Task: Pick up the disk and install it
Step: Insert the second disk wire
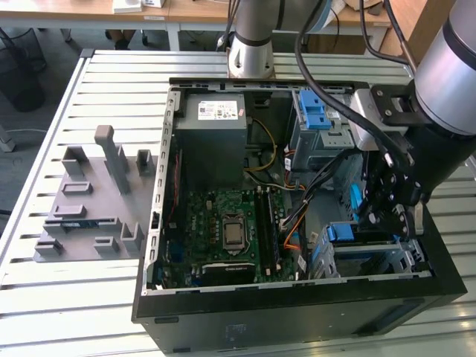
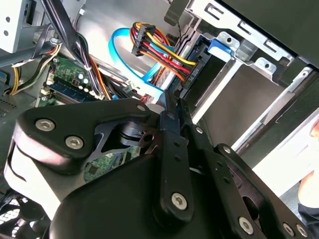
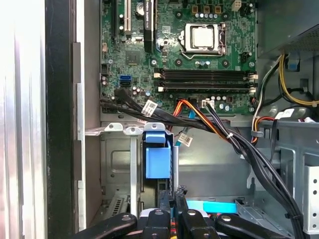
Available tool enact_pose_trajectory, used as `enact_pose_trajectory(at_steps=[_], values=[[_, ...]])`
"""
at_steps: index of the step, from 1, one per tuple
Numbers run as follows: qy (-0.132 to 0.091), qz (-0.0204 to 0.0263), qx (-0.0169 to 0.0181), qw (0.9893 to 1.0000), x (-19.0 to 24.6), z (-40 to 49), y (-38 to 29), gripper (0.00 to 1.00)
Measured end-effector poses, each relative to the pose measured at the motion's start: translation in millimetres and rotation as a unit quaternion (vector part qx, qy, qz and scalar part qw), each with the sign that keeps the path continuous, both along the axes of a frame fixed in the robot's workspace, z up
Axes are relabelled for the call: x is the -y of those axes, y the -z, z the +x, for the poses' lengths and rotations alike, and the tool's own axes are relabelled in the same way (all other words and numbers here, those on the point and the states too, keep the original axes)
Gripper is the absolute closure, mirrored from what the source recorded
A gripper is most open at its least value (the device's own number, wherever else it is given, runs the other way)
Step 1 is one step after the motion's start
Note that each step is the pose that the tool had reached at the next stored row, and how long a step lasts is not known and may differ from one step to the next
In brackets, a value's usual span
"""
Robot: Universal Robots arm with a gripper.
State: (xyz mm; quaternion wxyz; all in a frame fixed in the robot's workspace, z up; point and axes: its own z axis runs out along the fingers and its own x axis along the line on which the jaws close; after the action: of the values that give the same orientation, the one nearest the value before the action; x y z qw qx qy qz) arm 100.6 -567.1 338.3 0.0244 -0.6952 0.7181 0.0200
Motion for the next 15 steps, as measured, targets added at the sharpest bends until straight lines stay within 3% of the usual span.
enact_pose_trajectory(at_steps=[15], values=[[0.006, -0.0001, 0.0, 1.0, 1.6, 4.6, 2.2, 0.84]])
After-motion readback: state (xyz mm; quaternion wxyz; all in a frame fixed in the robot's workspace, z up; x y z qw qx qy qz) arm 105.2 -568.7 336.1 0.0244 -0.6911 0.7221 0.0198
